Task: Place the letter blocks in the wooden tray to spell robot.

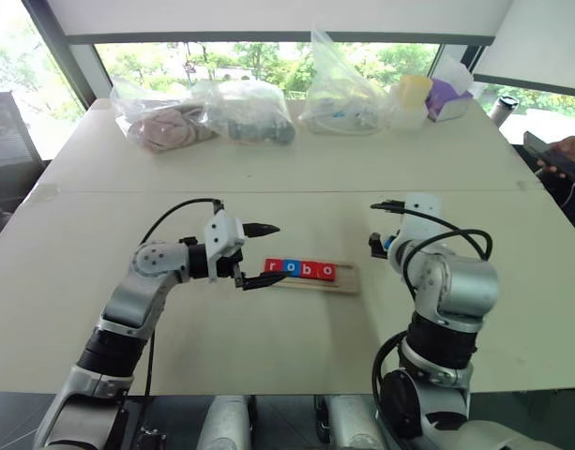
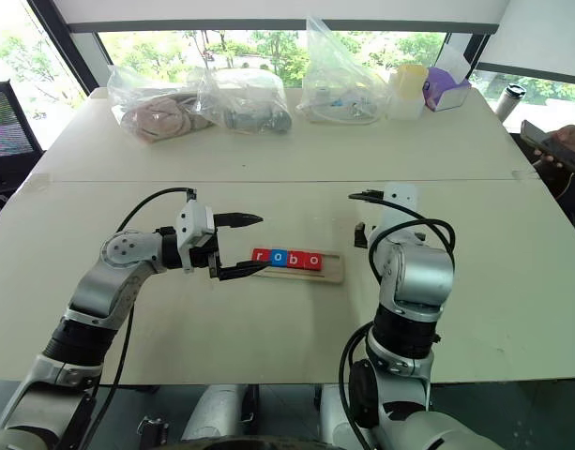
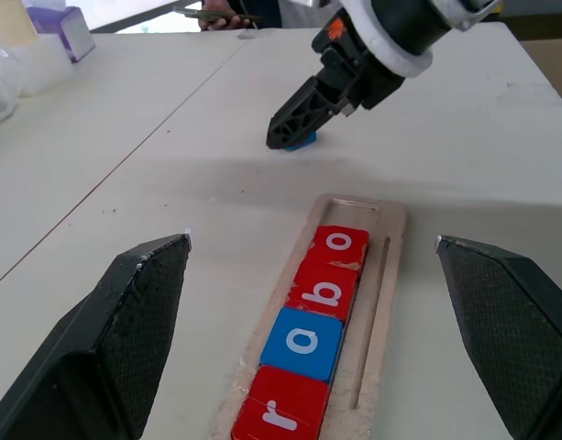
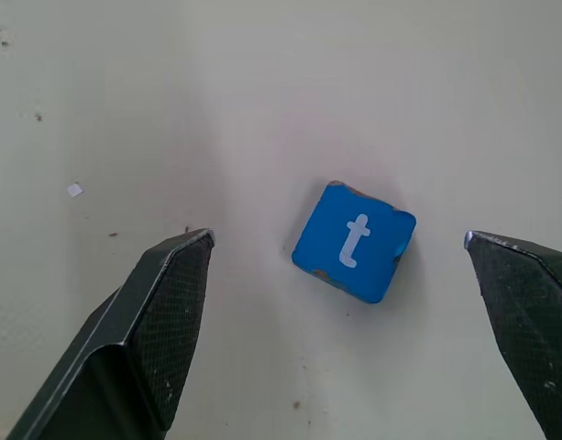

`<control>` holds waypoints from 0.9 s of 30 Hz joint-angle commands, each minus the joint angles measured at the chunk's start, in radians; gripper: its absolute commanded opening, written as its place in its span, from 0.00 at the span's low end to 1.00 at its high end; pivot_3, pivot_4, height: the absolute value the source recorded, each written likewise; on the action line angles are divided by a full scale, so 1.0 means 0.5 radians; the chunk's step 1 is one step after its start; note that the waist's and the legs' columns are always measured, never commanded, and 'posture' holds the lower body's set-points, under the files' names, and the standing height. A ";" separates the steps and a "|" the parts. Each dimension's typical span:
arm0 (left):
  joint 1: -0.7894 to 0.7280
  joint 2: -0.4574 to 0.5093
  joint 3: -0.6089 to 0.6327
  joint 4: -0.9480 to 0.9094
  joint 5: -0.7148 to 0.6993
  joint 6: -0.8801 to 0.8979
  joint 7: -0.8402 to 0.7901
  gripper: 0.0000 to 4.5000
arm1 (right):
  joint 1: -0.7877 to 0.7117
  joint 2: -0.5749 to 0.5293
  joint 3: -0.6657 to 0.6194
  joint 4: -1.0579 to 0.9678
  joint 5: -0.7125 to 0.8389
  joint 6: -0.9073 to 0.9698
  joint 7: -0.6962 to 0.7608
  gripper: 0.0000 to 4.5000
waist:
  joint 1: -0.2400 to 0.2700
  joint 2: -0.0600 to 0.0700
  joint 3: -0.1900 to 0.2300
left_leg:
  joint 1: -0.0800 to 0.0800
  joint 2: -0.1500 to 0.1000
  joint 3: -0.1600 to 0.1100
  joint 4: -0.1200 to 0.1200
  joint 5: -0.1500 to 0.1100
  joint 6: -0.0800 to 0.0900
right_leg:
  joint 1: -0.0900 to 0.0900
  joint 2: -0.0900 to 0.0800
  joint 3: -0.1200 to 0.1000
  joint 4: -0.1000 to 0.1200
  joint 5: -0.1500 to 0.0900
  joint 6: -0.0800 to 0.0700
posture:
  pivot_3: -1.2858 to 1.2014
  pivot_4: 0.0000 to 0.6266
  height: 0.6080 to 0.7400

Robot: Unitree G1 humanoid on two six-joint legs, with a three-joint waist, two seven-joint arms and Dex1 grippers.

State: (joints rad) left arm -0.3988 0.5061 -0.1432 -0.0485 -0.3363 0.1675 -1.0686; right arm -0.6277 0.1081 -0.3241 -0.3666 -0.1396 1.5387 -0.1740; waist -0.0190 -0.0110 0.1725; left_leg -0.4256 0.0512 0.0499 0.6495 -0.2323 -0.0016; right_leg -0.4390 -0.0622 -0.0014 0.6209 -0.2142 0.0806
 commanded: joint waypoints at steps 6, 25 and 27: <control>-0.044 -0.016 0.008 -0.024 -0.002 -0.020 -0.005 1.00 | -0.164 0.186 -0.322 0.279 -0.048 -0.320 -0.367 0.99 | 0.004 0.000 0.000 | -0.002 0.000 0.001 -0.001 0.000 0.000 | 0.000 -0.001 0.000 -0.005 0.000 0.000 | 0.52 0.24 1.00; -0.045 -0.059 0.002 -0.007 0.016 -0.037 0.013 1.00 | -0.219 0.410 -0.421 0.177 0.110 -0.103 -0.605 0.99 | 0.000 0.000 0.000 | -0.001 0.000 -0.002 -0.004 0.000 0.000 | 0.000 -0.001 -0.001 -0.005 -0.001 0.000 | 0.52 0.24 1.00; -0.048 -0.065 0.003 -0.002 0.020 -0.039 0.013 1.00 | -0.266 0.434 -0.463 0.165 0.111 -0.059 -0.621 0.99 | 0.000 0.000 0.000 | -0.001 0.000 -0.002 -0.004 0.000 0.000 | 0.000 -0.001 -0.001 -0.005 -0.001 0.000 | 0.52 0.24 1.00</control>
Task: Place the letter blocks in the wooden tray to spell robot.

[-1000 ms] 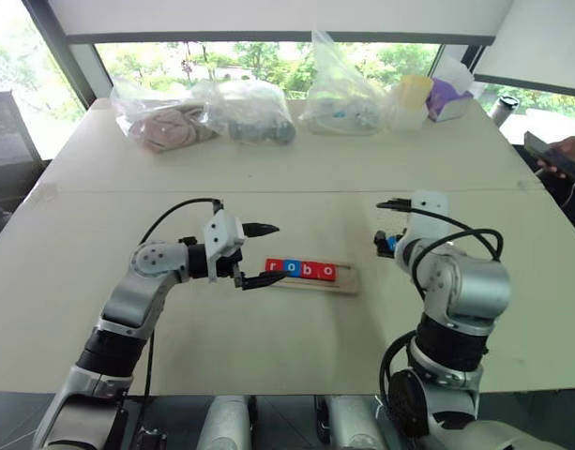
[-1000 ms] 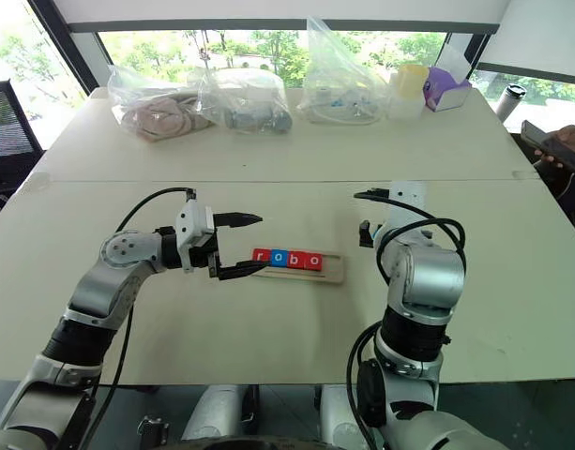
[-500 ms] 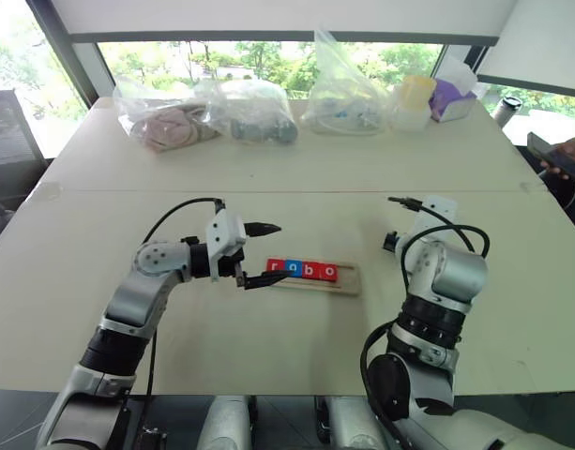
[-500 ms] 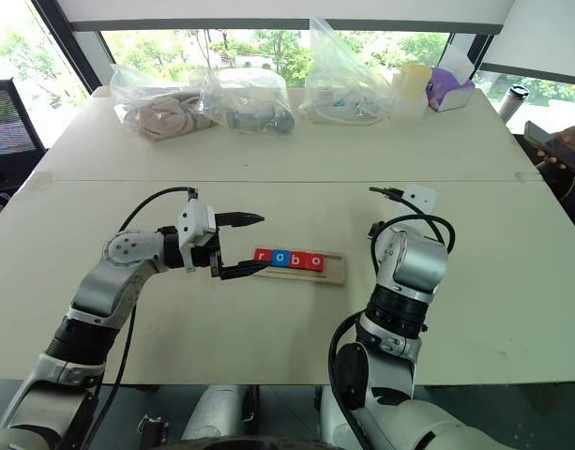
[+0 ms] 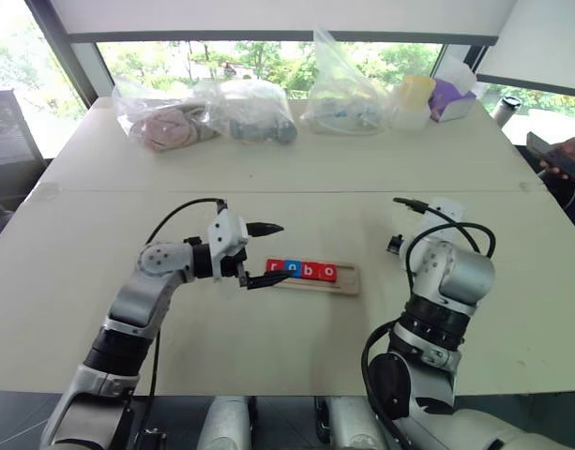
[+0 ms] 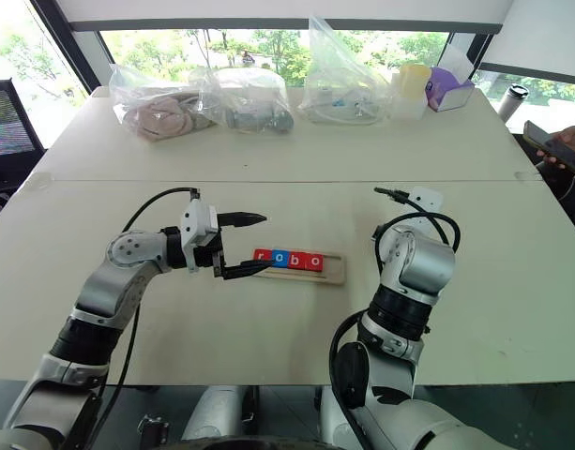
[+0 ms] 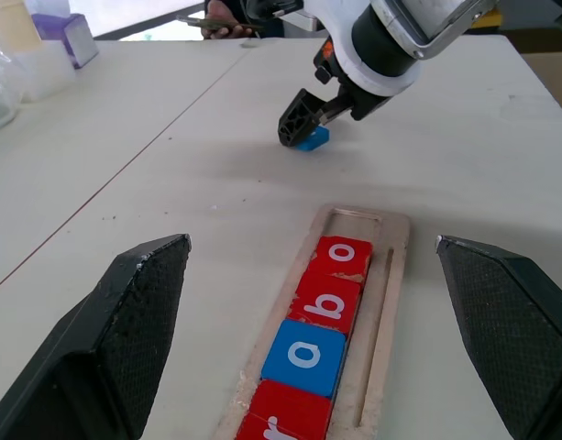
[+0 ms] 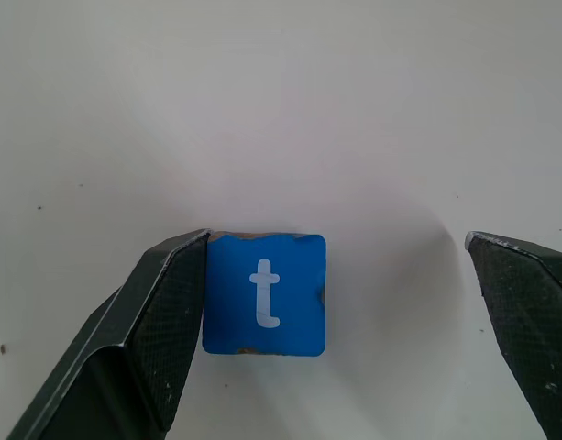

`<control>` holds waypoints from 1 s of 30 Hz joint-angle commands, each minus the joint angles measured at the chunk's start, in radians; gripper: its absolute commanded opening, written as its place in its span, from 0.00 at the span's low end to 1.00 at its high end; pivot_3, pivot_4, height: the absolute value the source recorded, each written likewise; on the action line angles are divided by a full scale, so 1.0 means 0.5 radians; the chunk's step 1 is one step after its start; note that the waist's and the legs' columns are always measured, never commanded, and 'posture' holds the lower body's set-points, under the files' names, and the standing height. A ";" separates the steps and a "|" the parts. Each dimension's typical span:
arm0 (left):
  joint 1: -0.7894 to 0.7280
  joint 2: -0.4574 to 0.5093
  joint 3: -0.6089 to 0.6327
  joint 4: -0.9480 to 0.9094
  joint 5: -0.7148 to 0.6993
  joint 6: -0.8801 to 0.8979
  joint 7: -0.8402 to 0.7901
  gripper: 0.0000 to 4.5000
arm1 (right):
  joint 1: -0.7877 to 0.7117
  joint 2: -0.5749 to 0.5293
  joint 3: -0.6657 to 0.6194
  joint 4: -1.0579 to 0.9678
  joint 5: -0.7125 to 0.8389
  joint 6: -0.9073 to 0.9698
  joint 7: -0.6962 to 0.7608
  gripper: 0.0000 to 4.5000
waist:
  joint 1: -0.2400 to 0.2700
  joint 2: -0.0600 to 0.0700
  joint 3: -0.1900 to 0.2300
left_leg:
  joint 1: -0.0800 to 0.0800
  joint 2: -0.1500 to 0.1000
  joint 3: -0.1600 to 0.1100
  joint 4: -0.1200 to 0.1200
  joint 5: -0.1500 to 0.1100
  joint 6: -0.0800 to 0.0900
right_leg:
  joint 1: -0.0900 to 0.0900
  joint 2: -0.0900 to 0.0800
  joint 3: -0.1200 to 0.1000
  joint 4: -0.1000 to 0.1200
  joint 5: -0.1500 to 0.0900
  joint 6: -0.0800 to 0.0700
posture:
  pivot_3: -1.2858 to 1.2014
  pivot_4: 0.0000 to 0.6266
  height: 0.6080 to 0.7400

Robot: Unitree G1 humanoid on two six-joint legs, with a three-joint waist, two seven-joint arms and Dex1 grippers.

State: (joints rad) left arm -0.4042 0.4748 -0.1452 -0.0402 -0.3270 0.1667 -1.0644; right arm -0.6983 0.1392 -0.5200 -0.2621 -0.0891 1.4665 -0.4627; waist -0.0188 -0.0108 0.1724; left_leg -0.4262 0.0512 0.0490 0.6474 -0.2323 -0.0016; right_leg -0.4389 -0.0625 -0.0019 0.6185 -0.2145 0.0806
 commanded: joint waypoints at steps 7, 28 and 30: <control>-0.044 -0.025 0.012 -0.005 0.017 -0.050 0.010 1.00 | -0.149 0.301 -0.084 0.028 0.076 0.076 -0.016 0.59 | -0.001 0.000 0.000 | 0.000 0.000 0.000 -0.001 0.000 0.000 | 0.000 0.000 0.000 -0.001 0.000 0.000 | 0.52 0.24 1.00; -0.033 -0.065 0.001 0.045 0.036 -0.119 0.017 1.00 | 0.826 -1.150 0.637 -0.632 1.397 0.296 0.753 0.26 | -0.046 -0.001 0.001 | -0.005 0.000 -0.002 -0.005 -0.001 0.002 | -0.001 -0.001 -0.001 -0.010 -0.004 0.005 | 0.52 0.24 1.00; -0.031 -0.068 0.002 0.046 0.038 -0.120 0.019 1.00 | 0.827 -1.173 0.617 -0.624 1.512 0.296 0.676 0.26 | -0.044 -0.001 0.001 | -0.003 0.000 -0.003 -0.004 -0.001 0.002 | 0.000 0.000 -0.001 -0.009 -0.003 0.004 | 0.52 0.24 1.00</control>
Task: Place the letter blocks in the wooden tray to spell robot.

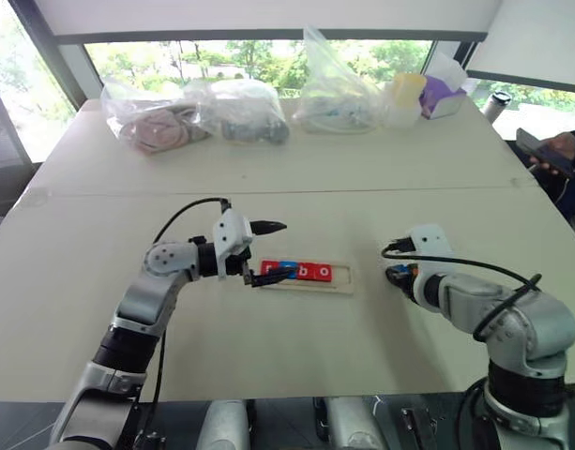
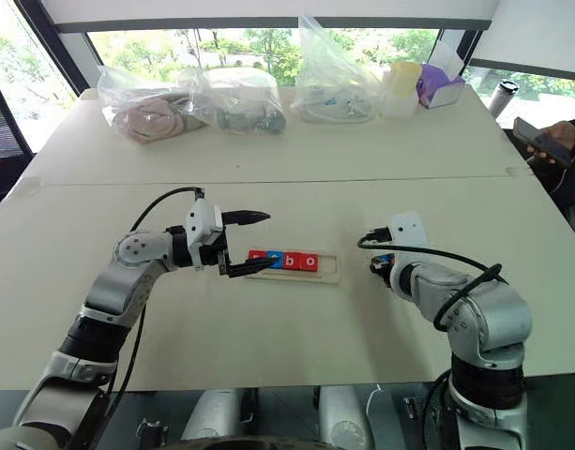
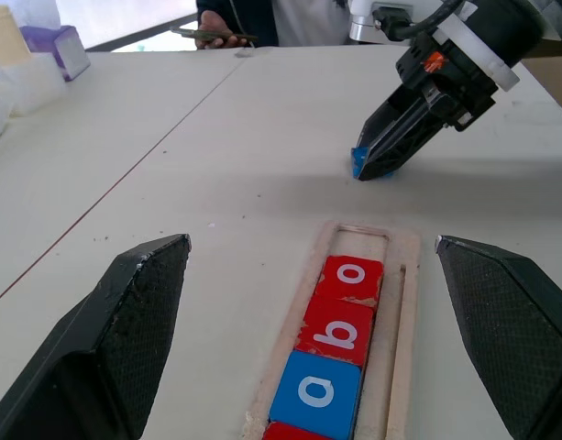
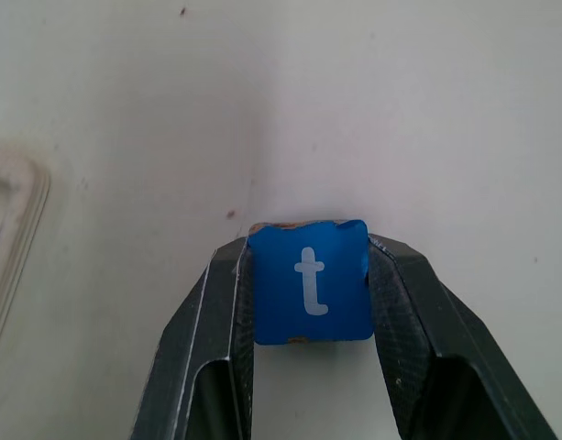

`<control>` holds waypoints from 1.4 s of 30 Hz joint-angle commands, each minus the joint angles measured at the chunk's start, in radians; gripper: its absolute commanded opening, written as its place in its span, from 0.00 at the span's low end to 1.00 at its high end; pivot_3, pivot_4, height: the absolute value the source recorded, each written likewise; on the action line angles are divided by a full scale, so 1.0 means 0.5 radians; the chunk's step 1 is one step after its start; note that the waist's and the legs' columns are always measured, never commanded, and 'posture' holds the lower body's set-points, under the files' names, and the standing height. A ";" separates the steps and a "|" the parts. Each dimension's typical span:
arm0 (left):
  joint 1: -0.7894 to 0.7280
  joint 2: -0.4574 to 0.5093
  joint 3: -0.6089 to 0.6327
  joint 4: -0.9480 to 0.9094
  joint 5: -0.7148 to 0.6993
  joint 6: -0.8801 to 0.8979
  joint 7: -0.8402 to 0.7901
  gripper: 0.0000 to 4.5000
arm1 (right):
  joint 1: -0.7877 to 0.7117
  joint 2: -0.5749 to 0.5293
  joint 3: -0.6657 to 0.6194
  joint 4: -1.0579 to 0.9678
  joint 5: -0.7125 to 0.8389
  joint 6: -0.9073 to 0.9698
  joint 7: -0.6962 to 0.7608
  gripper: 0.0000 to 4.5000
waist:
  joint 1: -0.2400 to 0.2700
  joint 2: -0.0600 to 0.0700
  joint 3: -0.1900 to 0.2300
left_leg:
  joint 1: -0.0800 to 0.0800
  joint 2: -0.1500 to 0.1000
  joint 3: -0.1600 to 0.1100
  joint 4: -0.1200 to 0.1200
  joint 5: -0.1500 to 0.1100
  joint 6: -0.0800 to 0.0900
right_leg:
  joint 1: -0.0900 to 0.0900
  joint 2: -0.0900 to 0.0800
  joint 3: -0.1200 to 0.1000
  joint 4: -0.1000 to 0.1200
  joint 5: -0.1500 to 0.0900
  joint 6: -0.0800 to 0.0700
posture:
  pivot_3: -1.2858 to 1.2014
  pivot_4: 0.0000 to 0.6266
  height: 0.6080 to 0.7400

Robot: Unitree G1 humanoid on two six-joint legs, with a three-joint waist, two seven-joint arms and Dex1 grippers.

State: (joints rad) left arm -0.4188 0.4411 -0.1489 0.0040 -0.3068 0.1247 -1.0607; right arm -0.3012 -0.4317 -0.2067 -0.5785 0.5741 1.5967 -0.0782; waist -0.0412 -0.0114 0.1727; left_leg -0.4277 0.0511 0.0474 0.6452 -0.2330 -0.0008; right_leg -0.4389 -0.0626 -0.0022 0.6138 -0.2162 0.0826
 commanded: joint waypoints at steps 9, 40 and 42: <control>-0.009 -0.009 0.015 -0.036 0.002 -0.032 0.020 1.00 | 0.026 -0.128 -0.048 0.080 0.673 0.035 -0.509 0.26 | 0.006 -0.001 0.000 | -0.001 0.000 0.001 0.000 0.000 0.000 | 0.000 -0.002 0.000 -0.002 0.000 0.000 | 0.52 0.24 1.00; 0.066 0.191 0.113 -0.146 -0.071 0.038 -0.057 1.00 | -0.029 -1.433 0.645 1.463 -0.640 -3.072 2.900 0.99 | 0.048 0.000 0.008 | 0.001 -0.001 0.007 0.006 -0.003 0.004 | -0.001 0.001 0.006 0.000 -0.001 0.002 | 0.52 0.24 1.00; 0.094 0.225 0.134 -0.186 -0.096 0.056 -0.061 1.00 | -0.100 -1.367 0.673 1.534 -0.679 -3.113 2.942 0.99 | 0.055 0.001 0.009 | 0.001 -0.001 0.007 0.005 -0.003 0.004 | -0.002 0.002 0.006 0.001 -0.001 0.001 | 0.52 0.24 1.00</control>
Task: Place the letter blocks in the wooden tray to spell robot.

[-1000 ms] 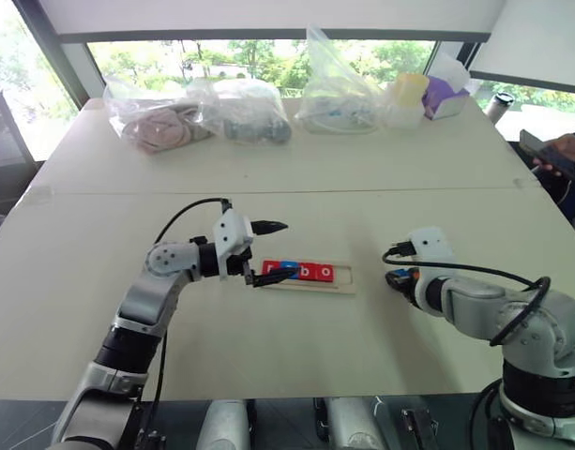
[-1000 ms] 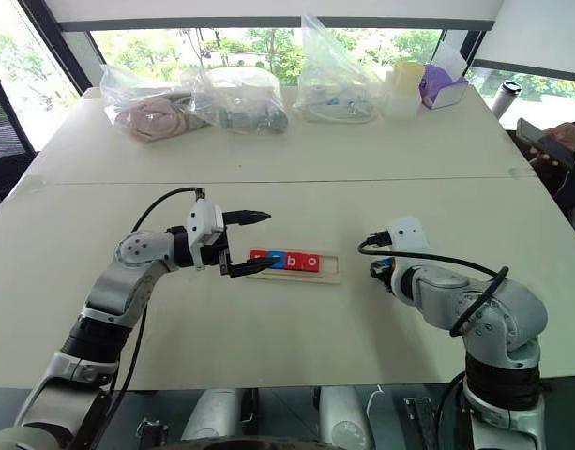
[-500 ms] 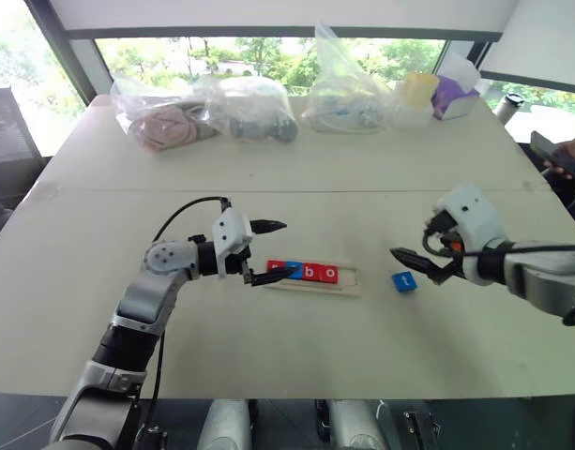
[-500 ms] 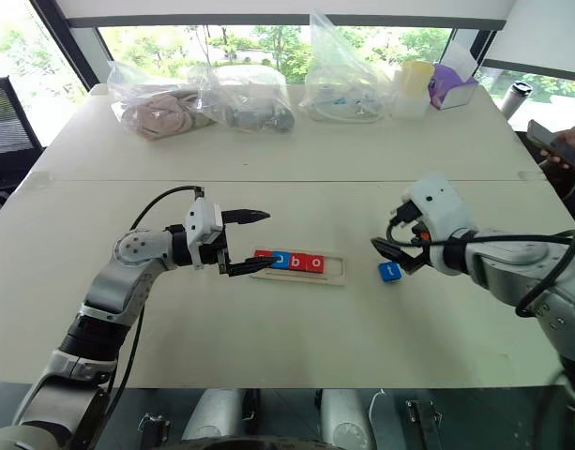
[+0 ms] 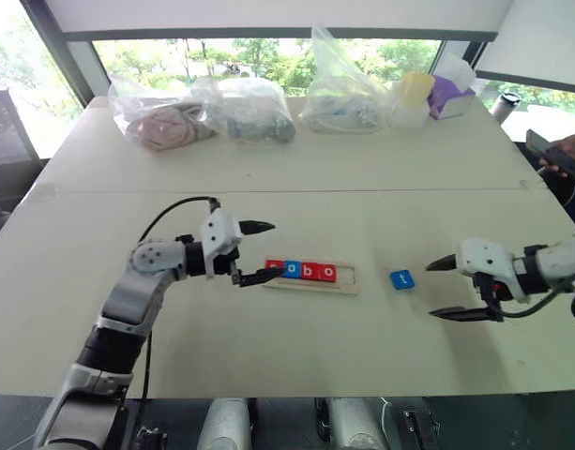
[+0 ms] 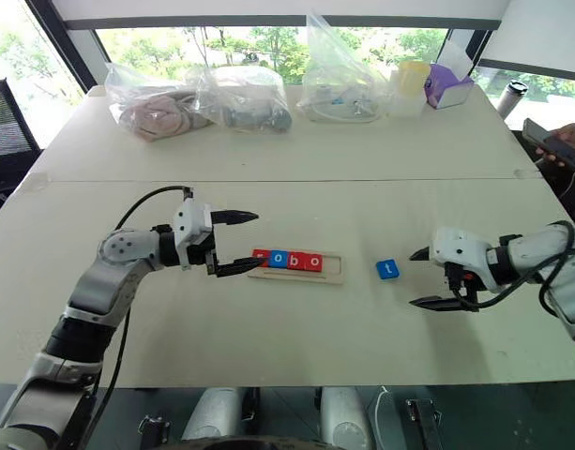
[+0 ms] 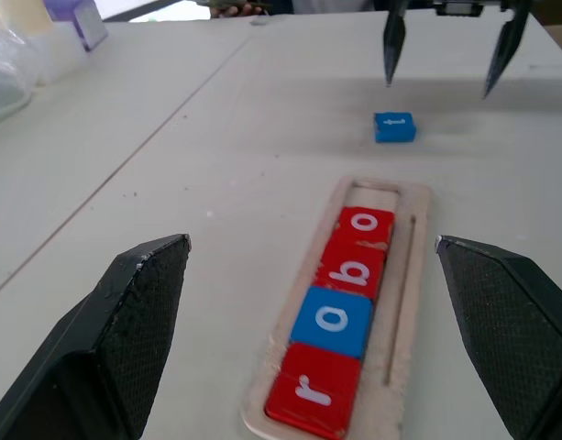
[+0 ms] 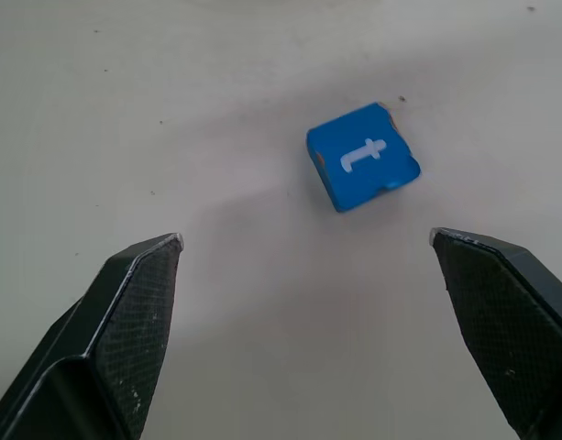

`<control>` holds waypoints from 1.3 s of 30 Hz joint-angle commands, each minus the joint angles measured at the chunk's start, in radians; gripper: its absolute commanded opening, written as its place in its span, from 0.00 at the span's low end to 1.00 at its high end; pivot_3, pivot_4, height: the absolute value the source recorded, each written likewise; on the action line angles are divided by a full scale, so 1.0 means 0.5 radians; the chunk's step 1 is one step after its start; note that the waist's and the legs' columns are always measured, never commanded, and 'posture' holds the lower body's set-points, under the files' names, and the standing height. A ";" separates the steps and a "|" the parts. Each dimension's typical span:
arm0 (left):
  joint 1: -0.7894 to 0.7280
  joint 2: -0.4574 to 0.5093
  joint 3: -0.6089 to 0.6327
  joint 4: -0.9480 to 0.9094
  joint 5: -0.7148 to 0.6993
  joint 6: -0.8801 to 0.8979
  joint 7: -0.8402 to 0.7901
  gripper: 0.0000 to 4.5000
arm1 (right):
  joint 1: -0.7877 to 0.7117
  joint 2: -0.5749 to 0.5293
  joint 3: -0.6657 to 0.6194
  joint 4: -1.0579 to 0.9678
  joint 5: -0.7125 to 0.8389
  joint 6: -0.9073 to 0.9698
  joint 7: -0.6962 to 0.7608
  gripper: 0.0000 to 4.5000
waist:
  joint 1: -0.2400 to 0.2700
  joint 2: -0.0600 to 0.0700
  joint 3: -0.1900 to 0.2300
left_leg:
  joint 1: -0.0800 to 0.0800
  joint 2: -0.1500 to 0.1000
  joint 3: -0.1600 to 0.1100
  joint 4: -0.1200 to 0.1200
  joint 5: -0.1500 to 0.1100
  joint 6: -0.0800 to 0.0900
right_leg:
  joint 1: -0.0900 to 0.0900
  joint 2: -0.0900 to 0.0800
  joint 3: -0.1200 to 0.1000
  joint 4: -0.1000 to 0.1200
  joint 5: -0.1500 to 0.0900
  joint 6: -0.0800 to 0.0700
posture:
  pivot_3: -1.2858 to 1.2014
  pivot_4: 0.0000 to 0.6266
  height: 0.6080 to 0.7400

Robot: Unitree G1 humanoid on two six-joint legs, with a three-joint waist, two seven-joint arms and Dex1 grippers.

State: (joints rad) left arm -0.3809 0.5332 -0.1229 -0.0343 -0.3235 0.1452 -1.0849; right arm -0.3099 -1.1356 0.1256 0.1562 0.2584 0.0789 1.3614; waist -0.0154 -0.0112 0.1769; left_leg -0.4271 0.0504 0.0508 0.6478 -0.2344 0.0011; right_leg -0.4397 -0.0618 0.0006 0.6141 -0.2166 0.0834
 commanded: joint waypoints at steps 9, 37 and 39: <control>0.038 0.152 0.196 -0.216 -0.130 0.123 0.046 1.00 | -0.291 0.307 0.151 0.279 -0.230 -0.266 0.164 0.99 | 0.010 0.000 0.001 | 0.000 -0.001 0.001 0.005 0.001 -0.001 | 0.004 -0.003 0.000 -0.001 0.000 0.000 | 0.52 0.24 1.00; -0.030 0.085 0.116 -0.186 -0.091 0.081 0.103 1.00 | -0.317 0.310 0.103 0.504 -0.395 -0.305 0.084 0.99 | 0.014 0.000 0.000 | 0.012 -0.001 0.001 0.008 0.002 -0.003 | 0.019 -0.003 0.000 0.000 0.001 -0.001 | 0.52 0.24 1.00; -0.033 0.076 0.112 -0.184 -0.084 0.081 0.105 1.00 | -0.325 0.296 0.108 0.526 -0.403 -0.307 0.086 0.99 | 0.015 0.000 0.000 | 0.012 -0.002 0.001 0.008 0.002 -0.003 | 0.019 -0.003 0.000 0.000 0.001 -0.001 | 0.52 0.24 1.00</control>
State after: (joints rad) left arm -0.3778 0.5752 -0.0657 -0.1167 -0.3665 0.2066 -1.0302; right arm -0.4755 -0.9630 0.1966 0.3997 0.0893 -0.0752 1.4080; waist -0.0078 -0.0114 0.1771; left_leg -0.4212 0.0496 0.0511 0.6520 -0.2336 -0.0003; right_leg -0.4303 -0.0634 0.0005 0.6143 -0.2161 0.0831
